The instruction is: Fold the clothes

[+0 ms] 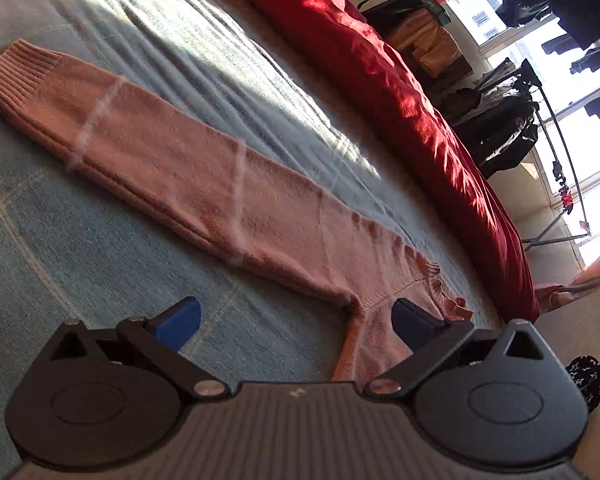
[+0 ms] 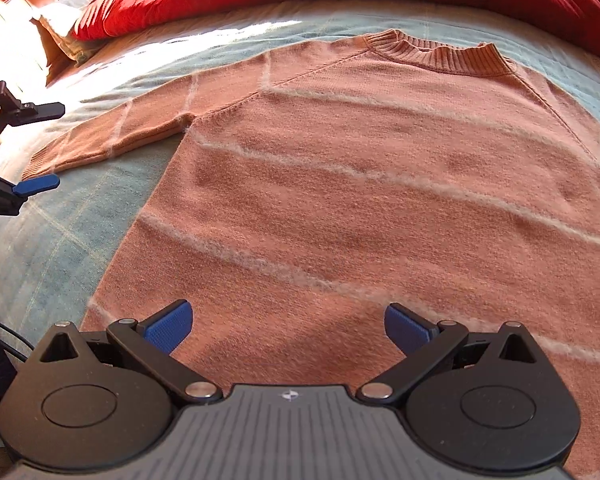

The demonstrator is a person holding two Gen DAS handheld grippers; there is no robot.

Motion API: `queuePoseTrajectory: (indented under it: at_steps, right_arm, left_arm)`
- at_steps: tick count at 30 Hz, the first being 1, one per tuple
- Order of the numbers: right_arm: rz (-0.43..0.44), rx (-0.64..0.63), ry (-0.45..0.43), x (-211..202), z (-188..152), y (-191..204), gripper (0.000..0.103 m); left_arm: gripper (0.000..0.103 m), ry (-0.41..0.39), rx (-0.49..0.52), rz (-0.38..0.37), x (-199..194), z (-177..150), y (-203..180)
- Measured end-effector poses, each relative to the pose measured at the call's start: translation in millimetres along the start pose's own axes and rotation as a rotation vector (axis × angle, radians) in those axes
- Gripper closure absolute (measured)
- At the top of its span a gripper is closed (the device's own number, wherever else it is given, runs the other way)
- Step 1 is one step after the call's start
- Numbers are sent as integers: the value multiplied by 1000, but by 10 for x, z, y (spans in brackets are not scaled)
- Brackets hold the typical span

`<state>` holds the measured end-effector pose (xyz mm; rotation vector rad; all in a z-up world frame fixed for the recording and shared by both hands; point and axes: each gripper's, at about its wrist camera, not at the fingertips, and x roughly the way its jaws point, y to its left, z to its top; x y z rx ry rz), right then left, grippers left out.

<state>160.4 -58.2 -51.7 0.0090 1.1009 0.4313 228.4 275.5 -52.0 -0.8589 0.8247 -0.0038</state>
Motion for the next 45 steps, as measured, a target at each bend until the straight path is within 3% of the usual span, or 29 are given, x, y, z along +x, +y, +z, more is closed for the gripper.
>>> queuePoseTrajectory:
  at_steps: [4,11,15,19,22,29,36,45]
  right_arm:
    - [9,-5,-8,-299,-220,-410,0]
    - [-8,10,-80,-452,-510,-1022,0]
    - [-72,96,-118,-348,-724,-1258,0]
    - [-168,73,-197,-234,-901,-1135,0]
    - [-232,69,-230,-181,-943,-1049,0]
    - [-273,92,-254,-164,-960,-1004,0]
    - [-312,110,-318,-155,-1077,-926,0]
    - [-333,130,-368,-344,-1479,-658,0]
  left_arm:
    - [2,86,13,-66,277,-398,-469]
    - [2,182,155,15,548,-1114,-686]
    - [2,194,374,6,459,-1376,-652]
    - [2,218,570,-20,383,-1482,-644]
    - [1,240,623,-29,414,-1503,-683]
    - [1,219,648,-38,488,-1525,-695]
    - [1,162,748,-55,450,-1669,-673]
    - [1,76,761,-77,36,-1962,-504]
